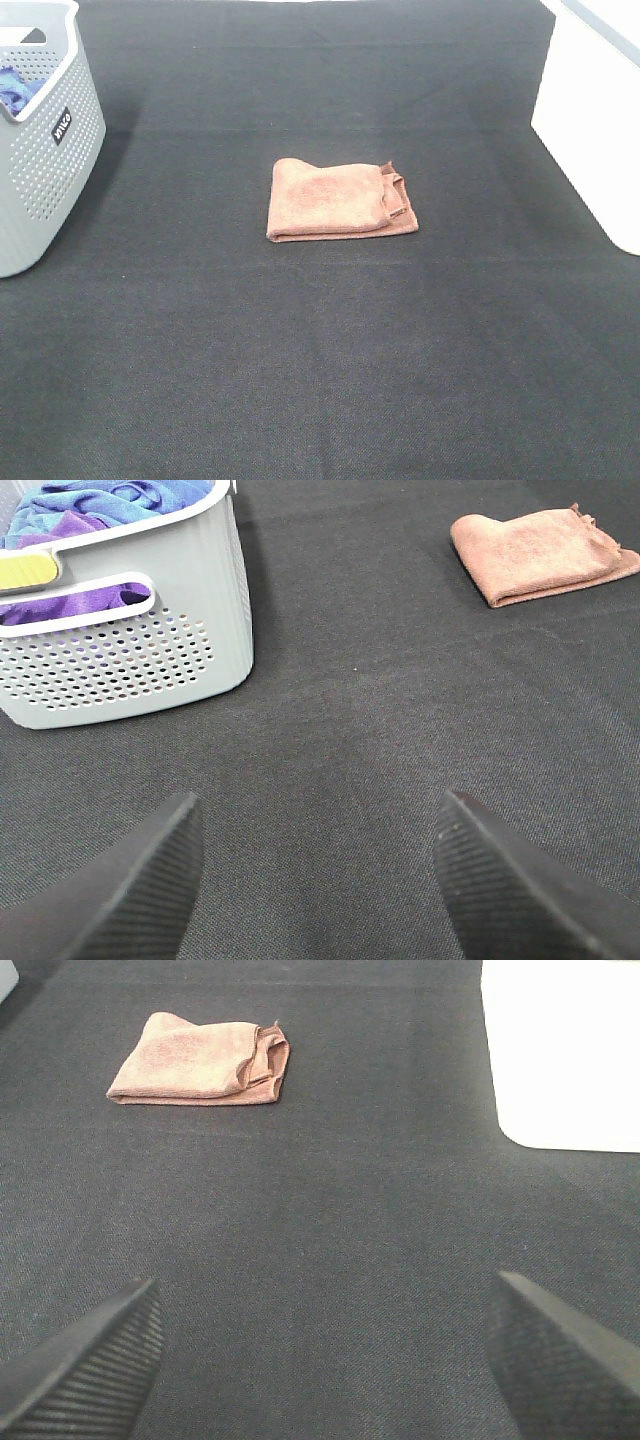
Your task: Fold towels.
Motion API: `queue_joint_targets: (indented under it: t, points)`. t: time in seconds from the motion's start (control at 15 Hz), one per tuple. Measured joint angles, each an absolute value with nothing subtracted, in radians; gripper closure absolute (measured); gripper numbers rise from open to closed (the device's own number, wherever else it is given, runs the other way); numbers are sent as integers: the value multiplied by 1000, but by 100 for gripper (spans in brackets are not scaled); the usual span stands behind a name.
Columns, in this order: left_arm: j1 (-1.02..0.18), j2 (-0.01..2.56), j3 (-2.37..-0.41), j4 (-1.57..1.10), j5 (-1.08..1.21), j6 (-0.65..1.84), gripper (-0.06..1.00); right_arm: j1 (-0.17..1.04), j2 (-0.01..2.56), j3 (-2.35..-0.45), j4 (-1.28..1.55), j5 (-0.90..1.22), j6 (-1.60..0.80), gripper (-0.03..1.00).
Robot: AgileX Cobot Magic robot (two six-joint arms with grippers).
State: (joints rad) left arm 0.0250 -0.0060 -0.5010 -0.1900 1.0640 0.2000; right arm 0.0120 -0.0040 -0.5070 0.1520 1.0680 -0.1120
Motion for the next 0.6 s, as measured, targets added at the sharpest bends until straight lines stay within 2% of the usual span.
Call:
queue_joint_targets:
  t: [0.6]
  points:
    - [25,-6,-501,-190,1064,200,30,0,-4,-507,152,1068,-112,14]
